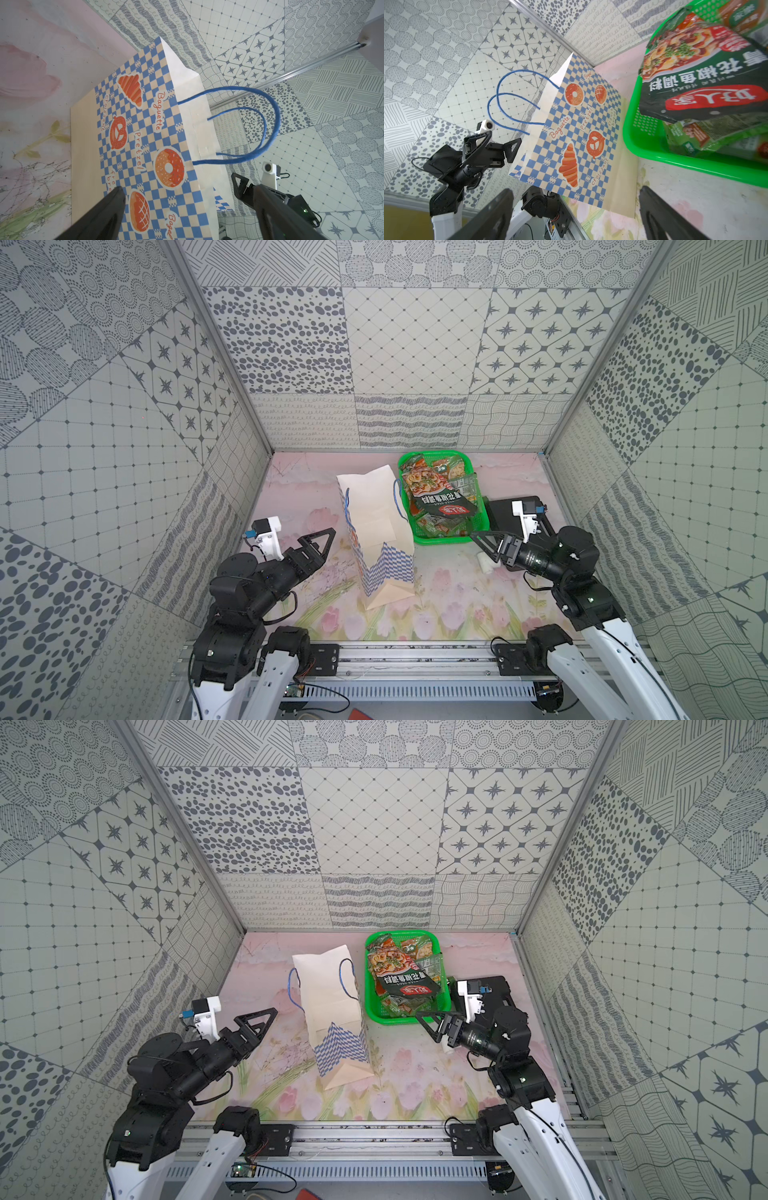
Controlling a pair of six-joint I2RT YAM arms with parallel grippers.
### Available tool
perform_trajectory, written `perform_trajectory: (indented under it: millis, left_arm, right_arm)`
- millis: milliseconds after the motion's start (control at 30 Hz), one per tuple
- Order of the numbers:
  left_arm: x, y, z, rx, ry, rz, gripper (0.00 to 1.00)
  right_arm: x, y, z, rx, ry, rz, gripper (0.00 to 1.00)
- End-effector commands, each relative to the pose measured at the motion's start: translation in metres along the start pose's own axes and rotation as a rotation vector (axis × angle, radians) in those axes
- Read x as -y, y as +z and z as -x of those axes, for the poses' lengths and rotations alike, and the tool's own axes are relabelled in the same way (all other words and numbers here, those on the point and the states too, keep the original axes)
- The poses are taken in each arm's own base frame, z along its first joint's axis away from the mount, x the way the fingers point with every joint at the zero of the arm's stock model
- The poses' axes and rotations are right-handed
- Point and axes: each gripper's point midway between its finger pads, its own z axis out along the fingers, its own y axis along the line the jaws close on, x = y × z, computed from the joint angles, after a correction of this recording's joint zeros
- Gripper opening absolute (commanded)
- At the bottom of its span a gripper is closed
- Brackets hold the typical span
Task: Place the condiment packets inside the bag
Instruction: Open the paper bag at the center of the board.
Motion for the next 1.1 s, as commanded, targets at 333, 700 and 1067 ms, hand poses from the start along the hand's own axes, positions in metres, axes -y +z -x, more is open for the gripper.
perform_trajectory:
  millis: [333, 700, 1067]
  left_arm:
    - [0.068, 0.012, 0.011, -0.217, 0.047, -0.115, 0.95]
    - [0.075, 0.047, 0.006, -0.326, 0.124, -0.069, 0.62]
    - [0.060, 0.060, 0.053, -0.165, 0.293, 0.153, 0.00]
  right_arm:
    - [-0.095, 0.109, 0.023, -0.087, -0.461, -0.130, 0.95]
    - [-0.109, 0.162, 0.050, -0.082, -0.481, -0.209, 0.78]
    - [-0.092, 0.149, 0.085, -0.020, -0.467, -0.343, 0.17]
